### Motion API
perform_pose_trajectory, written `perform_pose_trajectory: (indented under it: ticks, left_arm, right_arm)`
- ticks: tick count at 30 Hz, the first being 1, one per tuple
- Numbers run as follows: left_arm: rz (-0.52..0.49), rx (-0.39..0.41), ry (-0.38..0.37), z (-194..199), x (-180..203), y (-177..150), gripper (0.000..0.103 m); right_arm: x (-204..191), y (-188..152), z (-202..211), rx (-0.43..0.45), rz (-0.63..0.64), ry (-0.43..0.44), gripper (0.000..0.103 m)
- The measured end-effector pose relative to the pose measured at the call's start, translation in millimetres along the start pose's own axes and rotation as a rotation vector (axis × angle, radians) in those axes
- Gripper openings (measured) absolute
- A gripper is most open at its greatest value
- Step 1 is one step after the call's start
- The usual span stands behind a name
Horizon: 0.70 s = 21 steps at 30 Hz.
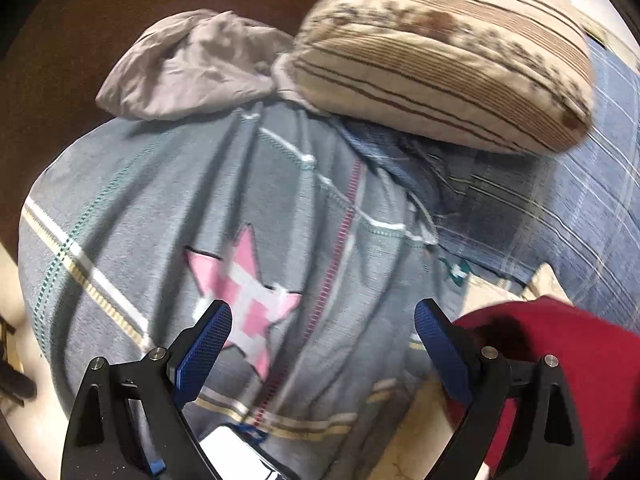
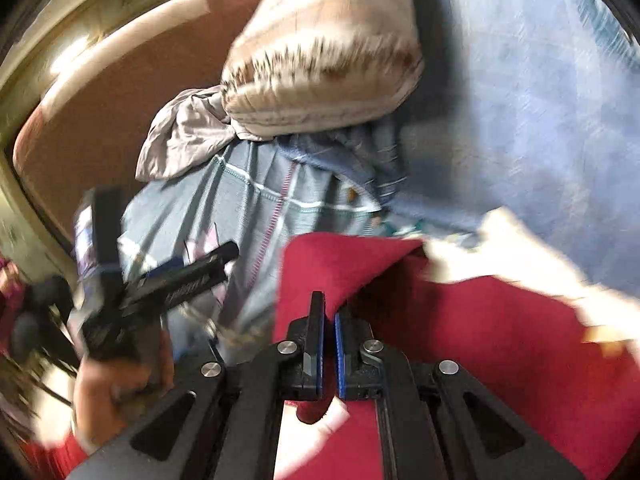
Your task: Fold small clothes
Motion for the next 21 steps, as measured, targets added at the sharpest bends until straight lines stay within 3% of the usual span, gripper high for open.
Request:
perform_pose_trajectory:
  ticks: [3, 8, 13, 15, 17, 18, 21]
  left_arm:
    - [-0.034, 0.009, -0.018, 6, 14, -2, 0.093]
    - [-0.086, 0.007, -0.055, 14, 38, -12, 0.093]
    - [-0.159, 0.008, -0.096, 23, 70, -23, 0.093]
    - [-0.197, 0.004, -0.109, 25, 80, -29, 0.093]
    - [-0.227, -0.008, -0.119, 25, 89, -36, 0.093]
    - [-0.239, -0.017, -0.123, 24, 91, -38, 0.093]
    - [-0.275, -0.023, -0.103, 23, 94, -42, 0.093]
  right_arm:
    - [27, -16, 45, -0.049, 0.061, -0.106, 0.003]
    - [103, -65, 84, -0.22, 0.1, -0.363, 0.004]
    - [175, -121, 91, -0.376, 0.071, -0.572, 0.004]
    - [196, -140, 88, -0.421, 0.023, -0.59, 0.005]
    - [203, -147, 83, -0.443, -0.01, -0.598, 0.012]
    - [205, -147, 86, -0.442, -0.017, -0.614, 0.021]
    - [193, -127, 94, -0.353, -0.046, -0.605, 0.044]
Point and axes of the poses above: each gripper's, at about its wrist camera, not at the fingertips, and z roughly against the way its jaws point, x to its right, y to its top, the point moved 8 cm from there along -z, roughly the way its jaws point
